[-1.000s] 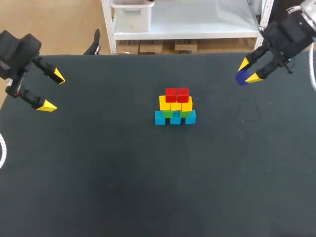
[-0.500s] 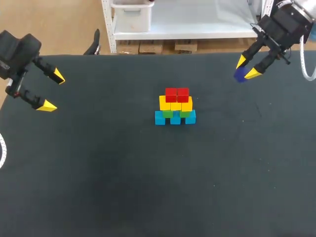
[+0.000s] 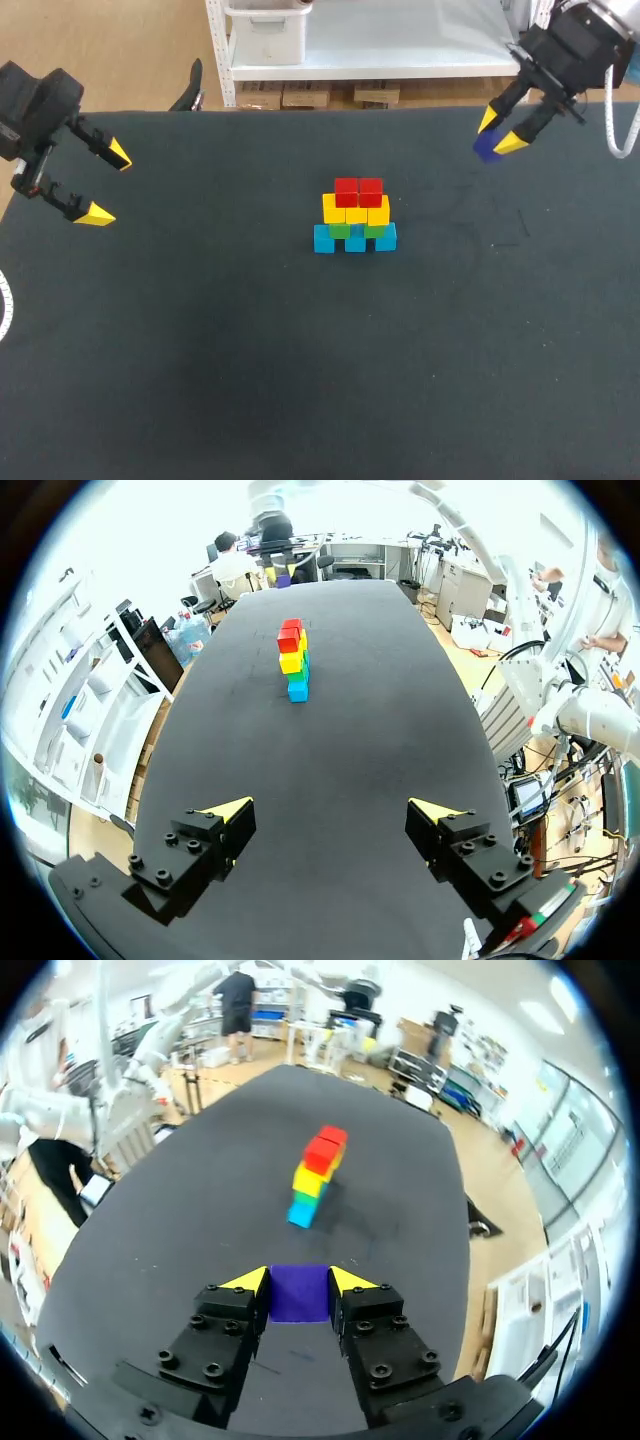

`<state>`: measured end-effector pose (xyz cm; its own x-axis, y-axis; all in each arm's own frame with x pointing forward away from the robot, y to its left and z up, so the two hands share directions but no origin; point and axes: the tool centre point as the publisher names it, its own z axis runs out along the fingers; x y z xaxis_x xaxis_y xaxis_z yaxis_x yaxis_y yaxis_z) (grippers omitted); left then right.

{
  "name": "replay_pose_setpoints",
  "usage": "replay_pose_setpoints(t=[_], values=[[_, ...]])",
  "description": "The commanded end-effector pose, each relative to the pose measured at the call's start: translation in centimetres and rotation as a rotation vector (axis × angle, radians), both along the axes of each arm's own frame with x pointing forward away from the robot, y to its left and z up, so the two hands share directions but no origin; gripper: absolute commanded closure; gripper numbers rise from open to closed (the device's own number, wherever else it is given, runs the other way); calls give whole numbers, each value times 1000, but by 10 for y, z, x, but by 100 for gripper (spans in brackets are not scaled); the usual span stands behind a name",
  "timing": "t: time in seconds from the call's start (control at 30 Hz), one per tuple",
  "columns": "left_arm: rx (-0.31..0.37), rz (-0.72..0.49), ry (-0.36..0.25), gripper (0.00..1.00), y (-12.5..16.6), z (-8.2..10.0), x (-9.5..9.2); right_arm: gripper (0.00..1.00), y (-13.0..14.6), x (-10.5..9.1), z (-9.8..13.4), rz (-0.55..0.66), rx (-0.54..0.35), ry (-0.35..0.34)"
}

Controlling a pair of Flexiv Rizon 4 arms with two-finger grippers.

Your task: Place the blue cubes, place green cubes on the blue cubes, place the yellow cubes on the green cubes, then place the red cubes on the yellow cubes, and place purple cube on the red cubes.

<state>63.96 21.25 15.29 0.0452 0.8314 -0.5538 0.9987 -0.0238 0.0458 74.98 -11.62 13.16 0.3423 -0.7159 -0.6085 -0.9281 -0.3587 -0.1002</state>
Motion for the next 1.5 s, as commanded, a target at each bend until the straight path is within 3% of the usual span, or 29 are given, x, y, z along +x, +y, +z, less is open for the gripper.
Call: replay_pose_setpoints(t=[0.03, 0.27, 0.83, 1.5], values=[[-4, -2, -5, 0, 1, -1, -1, 100, 21, -16, 4, -154, -64, -75], [-4, -2, -5, 0, 1, -1, -1, 100, 48, -25, 13, -312, -32, -89], [-4, -2, -5, 0, 1, -1, -1, 100, 94, -31, 13, -364, -29, -63], [-4, -2, -5, 0, 1, -1, -1, 100, 129, -32, 17, -362, -81, 51]])
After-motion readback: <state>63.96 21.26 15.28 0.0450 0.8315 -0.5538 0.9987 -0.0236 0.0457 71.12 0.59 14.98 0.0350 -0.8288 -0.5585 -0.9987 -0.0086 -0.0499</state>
